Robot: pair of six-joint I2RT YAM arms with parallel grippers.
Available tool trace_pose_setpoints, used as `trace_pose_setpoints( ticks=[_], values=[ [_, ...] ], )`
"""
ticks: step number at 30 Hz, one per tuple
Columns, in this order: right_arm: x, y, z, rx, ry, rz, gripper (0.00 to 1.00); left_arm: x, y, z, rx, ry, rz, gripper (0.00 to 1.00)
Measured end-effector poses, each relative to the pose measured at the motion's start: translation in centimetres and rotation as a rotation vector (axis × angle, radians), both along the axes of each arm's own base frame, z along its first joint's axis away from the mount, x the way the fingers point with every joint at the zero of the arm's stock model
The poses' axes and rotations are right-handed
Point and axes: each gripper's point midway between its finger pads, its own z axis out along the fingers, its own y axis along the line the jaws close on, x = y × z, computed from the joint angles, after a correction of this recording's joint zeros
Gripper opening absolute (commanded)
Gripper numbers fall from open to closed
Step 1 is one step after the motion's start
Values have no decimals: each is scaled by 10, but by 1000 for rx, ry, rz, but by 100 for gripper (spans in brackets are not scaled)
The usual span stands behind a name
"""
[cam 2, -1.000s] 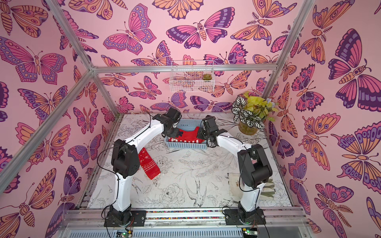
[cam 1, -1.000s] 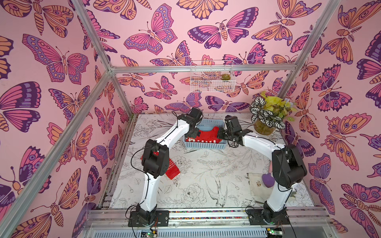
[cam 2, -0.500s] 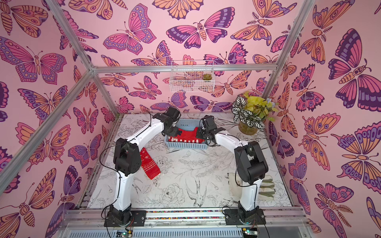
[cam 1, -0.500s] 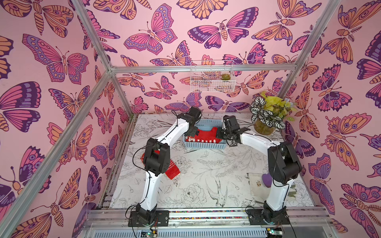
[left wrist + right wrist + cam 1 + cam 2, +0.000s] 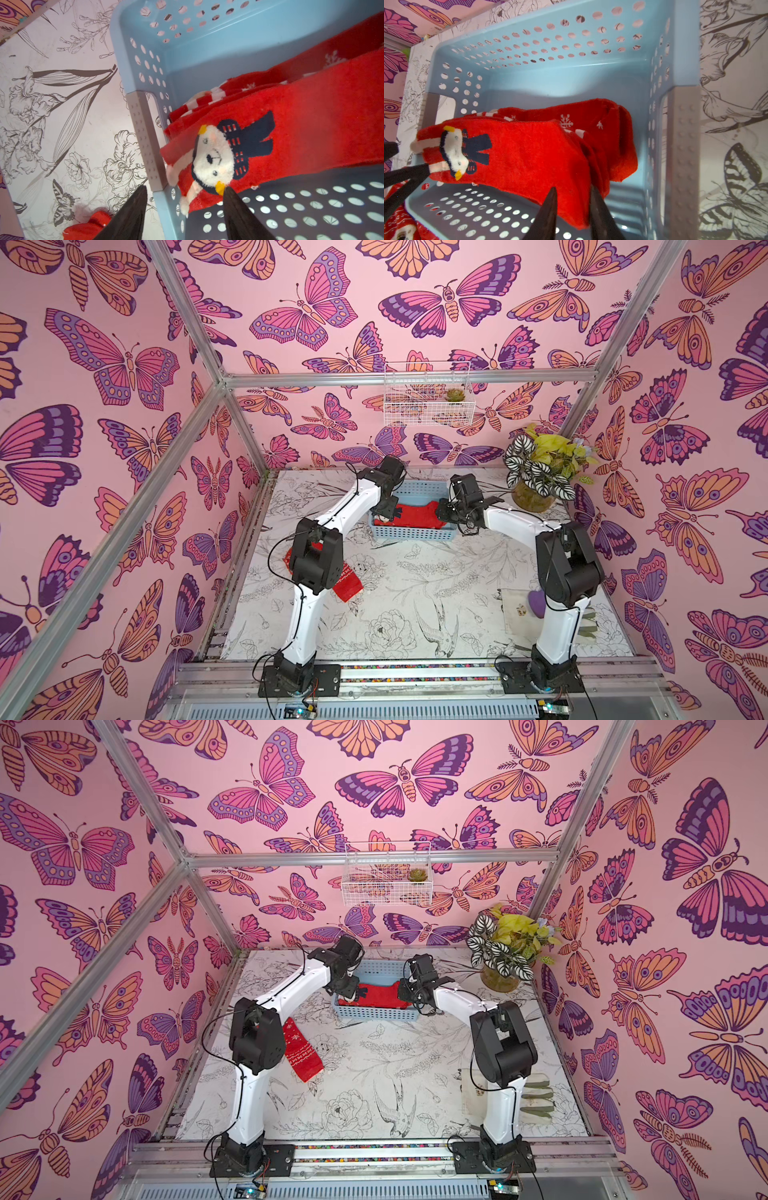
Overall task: Place the socks together as a pair
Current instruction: Place a pair of socks in the bin, then pick up the sock from the center of the board.
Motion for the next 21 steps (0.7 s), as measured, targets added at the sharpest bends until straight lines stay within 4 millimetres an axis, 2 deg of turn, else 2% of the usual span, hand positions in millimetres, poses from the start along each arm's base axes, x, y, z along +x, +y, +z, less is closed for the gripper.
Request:
trace_pose_setpoints(
  ticks=[3,5,7,9,11,12,14,16,17,21],
  values=[
    [-2,-2,19,9,-10,1,39,-1,0,12,-4,-25,12,65],
    [-6,-4,40,21,-37,3,39,-1,1,30,-22,-59,24,65],
    [-12,-7,69,36,-79,3,39,-4,2,56,-56,-106,39,65],
    [-21,-11,102,59,-142,1,39,-10,4,92,-107,-169,58,65],
    [-32,-16,128,78,-197,1,38,-23,9,128,-171,-233,76,64],
    [-41,-20,136,86,-217,1,38,-32,12,143,-206,-257,84,64],
    [-59,-26,144,98,-241,4,37,-51,18,159,-263,-282,99,64],
    [-75,-32,143,109,-254,10,36,-71,23,160,-311,-281,114,64],
    [-85,-35,138,111,-255,12,36,-83,26,152,-330,-266,125,64],
    [-116,-46,106,104,-221,17,35,-125,40,97,-351,-155,183,64]
  ],
)
